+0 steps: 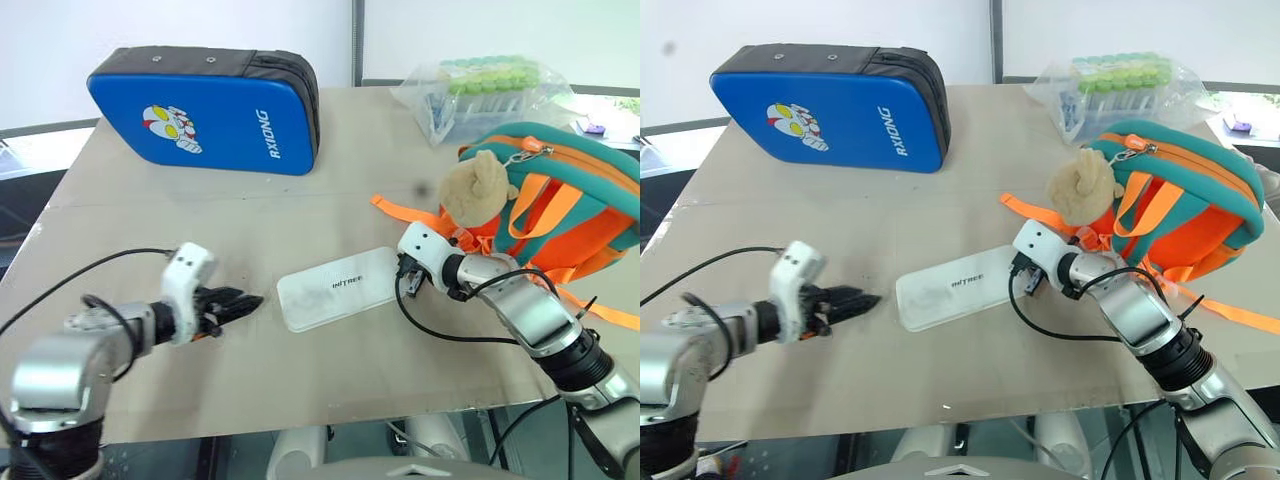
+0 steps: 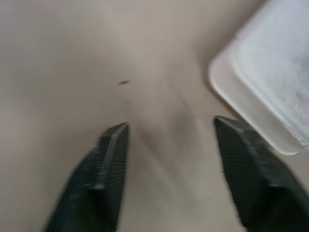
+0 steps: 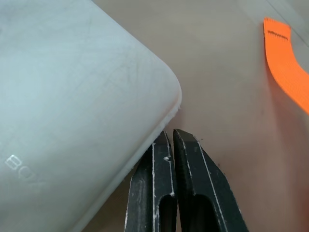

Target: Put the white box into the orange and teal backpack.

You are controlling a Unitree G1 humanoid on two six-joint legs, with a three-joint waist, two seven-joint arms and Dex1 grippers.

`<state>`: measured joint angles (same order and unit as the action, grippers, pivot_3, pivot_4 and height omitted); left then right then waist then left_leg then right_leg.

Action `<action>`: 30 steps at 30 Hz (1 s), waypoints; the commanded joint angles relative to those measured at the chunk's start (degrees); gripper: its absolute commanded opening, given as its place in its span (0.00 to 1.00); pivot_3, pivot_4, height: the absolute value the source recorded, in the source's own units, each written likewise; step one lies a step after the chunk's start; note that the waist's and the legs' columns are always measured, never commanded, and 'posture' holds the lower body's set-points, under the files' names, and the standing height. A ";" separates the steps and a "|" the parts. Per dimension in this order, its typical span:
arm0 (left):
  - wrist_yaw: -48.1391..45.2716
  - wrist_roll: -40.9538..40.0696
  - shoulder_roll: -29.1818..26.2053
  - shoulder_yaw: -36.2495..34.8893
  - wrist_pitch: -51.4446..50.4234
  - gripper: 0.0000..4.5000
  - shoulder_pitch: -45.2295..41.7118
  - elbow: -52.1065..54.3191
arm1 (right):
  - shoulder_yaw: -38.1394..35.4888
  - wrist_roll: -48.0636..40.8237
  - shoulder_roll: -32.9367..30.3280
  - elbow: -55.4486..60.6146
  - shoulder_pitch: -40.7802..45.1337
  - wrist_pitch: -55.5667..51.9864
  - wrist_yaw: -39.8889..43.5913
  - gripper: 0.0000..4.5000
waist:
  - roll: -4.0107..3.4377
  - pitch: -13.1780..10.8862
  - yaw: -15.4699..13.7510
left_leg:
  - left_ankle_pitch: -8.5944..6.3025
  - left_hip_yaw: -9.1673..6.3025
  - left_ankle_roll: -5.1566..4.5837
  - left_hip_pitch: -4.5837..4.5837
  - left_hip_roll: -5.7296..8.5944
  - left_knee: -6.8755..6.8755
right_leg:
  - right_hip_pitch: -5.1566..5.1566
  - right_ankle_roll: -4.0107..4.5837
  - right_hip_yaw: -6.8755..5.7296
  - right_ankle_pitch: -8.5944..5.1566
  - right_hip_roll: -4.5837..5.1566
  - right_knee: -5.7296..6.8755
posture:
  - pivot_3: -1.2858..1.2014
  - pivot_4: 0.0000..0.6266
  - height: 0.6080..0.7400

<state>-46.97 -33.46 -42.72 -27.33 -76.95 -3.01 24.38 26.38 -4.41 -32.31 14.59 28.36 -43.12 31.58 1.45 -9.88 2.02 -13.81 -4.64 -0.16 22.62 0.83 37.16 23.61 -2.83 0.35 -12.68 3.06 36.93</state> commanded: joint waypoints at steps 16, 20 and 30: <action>21.55 -32.16 16.78 -2.43 -15.55 0.97 -5.21 -12.60 | -1.09 0.43 2.42 3.49 -0.78 2.49 5.36 0.00 | -0.01 0.10 -1.31 | 0.00 0.11 0.03 -0.13 0.01 0.02 | -0.04 0.10 0.19 0.09 0.16 0.05 | 0.52 0.24 1.00; 25.87 -35.44 19.94 -2.34 -15.55 0.97 -7.36 -14.53 | -1.31 -1.13 4.67 2.59 -0.90 4.13 7.91 0.00 | -0.03 0.13 -1.52 | 0.00 0.09 0.03 -0.20 0.05 0.05 | -0.15 0.09 0.17 0.11 0.16 0.05 | 0.52 0.24 1.00; 34.78 -45.77 21.77 -6.07 -15.22 0.40 -8.12 -17.47 | -10.72 -2.51 2.84 6.65 -7.67 5.84 5.96 0.00 | 0.01 0.14 -1.61 | 0.01 0.04 0.04 -0.11 0.09 0.05 | -0.11 0.06 0.15 0.12 0.17 0.00 | 0.52 0.24 1.00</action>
<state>-13.94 -76.87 -20.83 -33.28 -92.17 -10.97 6.44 18.84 -5.57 -29.12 16.82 21.03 -38.59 37.79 1.45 -9.74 0.41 -13.80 -4.58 -0.11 22.55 0.92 37.21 23.54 -2.77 0.52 -12.55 3.24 36.92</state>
